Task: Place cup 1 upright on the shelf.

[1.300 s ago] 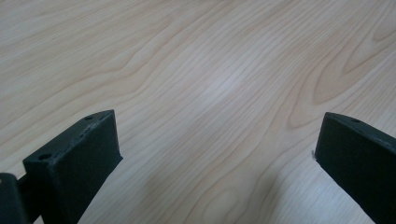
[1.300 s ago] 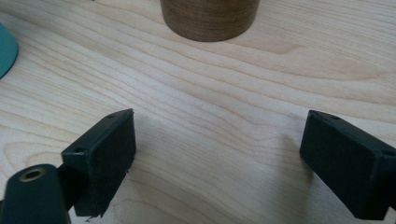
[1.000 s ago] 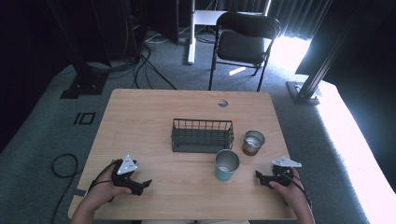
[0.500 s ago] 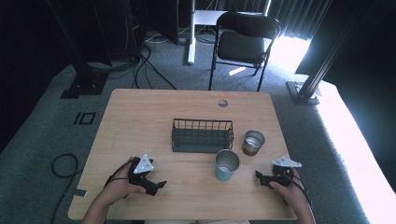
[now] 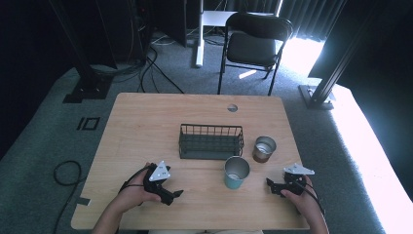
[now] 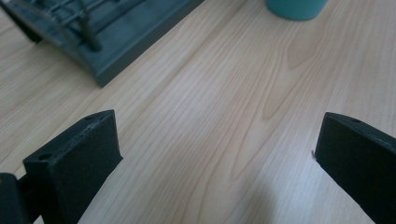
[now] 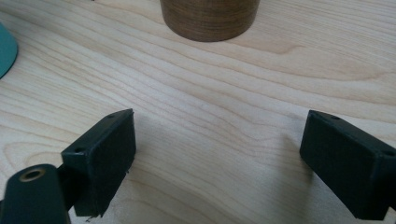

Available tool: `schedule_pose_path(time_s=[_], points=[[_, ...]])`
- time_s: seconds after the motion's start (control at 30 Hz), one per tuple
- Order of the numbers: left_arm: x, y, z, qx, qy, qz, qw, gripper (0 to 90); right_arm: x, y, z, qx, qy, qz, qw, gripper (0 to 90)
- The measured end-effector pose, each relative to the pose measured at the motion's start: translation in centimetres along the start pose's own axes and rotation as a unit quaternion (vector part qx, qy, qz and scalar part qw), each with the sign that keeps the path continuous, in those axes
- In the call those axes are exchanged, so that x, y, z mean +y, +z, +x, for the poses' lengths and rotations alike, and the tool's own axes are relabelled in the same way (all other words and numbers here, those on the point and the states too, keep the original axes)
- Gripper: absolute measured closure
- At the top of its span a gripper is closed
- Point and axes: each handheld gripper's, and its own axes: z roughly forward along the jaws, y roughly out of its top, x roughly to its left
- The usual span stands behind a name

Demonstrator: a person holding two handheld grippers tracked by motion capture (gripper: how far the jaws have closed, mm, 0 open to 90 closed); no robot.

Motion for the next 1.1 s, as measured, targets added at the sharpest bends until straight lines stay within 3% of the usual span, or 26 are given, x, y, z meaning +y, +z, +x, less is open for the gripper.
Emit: schedule_pose_path(time_s=[0.47,0.67,1.1], points=[[2.4,2.0,-1.5,-0.036,0.029,-0.009,0.9989,0.6,0.0,0.0,0.0,0.000,0.000,0.000,1.0000,10.2],[3.3,2.4,-1.8,-0.038,0.031,-0.017,0.9986,0.7,0.0,0.0,0.0,0.000,0.000,0.000,1.0000,10.2],[5.6,4.4,-3.1,-0.070,0.042,-0.047,0.9956,0.7,0.0,0.0,0.0,0.000,0.000,0.000,1.0000,10.2]])
